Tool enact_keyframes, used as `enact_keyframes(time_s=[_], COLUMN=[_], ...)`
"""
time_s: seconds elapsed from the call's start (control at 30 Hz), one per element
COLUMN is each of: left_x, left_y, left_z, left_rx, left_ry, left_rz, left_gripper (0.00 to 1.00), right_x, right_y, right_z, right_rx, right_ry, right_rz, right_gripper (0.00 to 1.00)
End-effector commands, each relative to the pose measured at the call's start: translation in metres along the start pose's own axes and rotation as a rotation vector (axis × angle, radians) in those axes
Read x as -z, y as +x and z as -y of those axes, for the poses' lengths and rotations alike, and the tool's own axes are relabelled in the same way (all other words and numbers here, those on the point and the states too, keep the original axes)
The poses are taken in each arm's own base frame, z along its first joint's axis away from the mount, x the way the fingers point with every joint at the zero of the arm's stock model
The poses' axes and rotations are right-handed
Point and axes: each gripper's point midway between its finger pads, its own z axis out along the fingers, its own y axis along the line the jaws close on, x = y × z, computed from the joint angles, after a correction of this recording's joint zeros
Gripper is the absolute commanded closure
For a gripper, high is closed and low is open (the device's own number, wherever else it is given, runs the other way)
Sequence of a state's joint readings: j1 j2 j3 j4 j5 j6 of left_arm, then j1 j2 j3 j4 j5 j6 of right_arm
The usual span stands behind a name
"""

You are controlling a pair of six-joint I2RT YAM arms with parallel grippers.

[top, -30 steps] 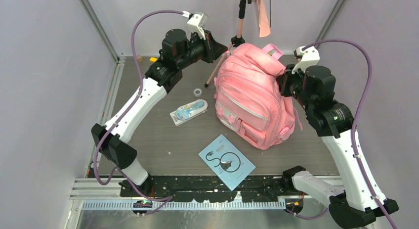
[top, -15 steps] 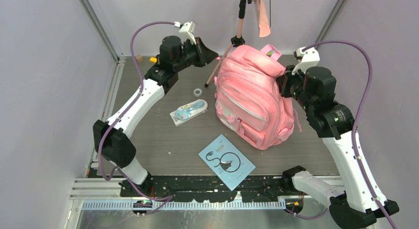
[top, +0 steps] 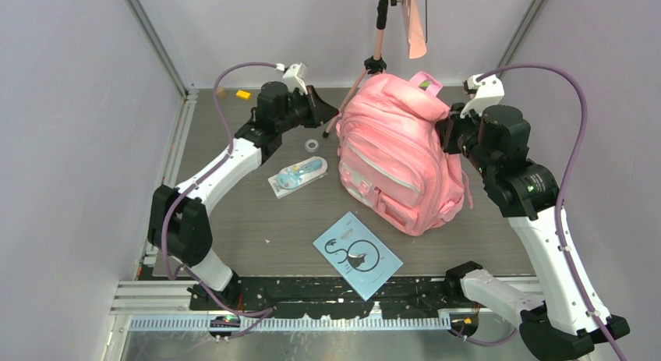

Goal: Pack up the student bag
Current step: Zip the student bag at the center of the board.

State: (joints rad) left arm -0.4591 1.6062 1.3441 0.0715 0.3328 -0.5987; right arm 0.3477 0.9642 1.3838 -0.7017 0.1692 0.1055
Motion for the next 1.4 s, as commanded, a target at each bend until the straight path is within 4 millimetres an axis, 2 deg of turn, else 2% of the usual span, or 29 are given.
enact_keyframes(time_s=[0.0,0.23,0.33,0.47,0.57,0.8,0.9,1.07,1.23,1.27,1.37], left_x=[0.004,0.000,-0.001,0.004,0.010,0.011,0.011,0.015,0.018,0.021,0.033], left_y=[0.017,0.060,0.067,0.061,0.065,0.105,0.119,0.126,0.118,0.113,0.100], left_z=[-0.031,-0.057,-0.052,-0.048,-0.049,-0.055,-0.066,-0.063,-0.050,-0.046,-0.031], left_rx=[0.002,0.039,0.048,0.030,0.013,-0.010,-0.010,-0.016,-0.045,-0.058,-0.140], left_ry=[-0.082,-0.120,-0.074,-0.070,-0.078,-0.074,-0.114,-0.098,-0.049,-0.038,0.018], left_rz=[-0.027,-0.111,-0.117,-0.098,-0.111,-0.183,-0.207,-0.213,-0.192,-0.174,-0.124], left_gripper=[1.00,1.00,1.00,1.00,1.00,1.00,1.00,1.00,1.00,0.96,0.65], right_x=[0.019,0.014,0.012,0.011,0.008,-0.001,-0.003,-0.008,-0.014,-0.012,-0.009], right_y=[-0.072,-0.072,-0.072,-0.076,-0.081,-0.094,-0.100,-0.100,-0.095,-0.094,-0.090], right_z=[0.002,0.002,0.001,-0.001,-0.002,-0.009,-0.013,-0.015,-0.016,-0.014,-0.007], right_rx=[-0.080,-0.093,-0.097,-0.101,-0.100,-0.117,-0.135,-0.136,-0.134,-0.134,-0.112], right_ry=[0.015,0.019,0.018,0.007,0.005,-0.021,-0.040,-0.048,-0.048,-0.041,-0.005], right_rz=[0.253,0.250,0.253,0.267,0.286,0.329,0.346,0.344,0.327,0.329,0.327], right_gripper=[1.00,1.00,1.00,1.00,1.00,1.00,1.00,1.00,1.00,1.00,1.00])
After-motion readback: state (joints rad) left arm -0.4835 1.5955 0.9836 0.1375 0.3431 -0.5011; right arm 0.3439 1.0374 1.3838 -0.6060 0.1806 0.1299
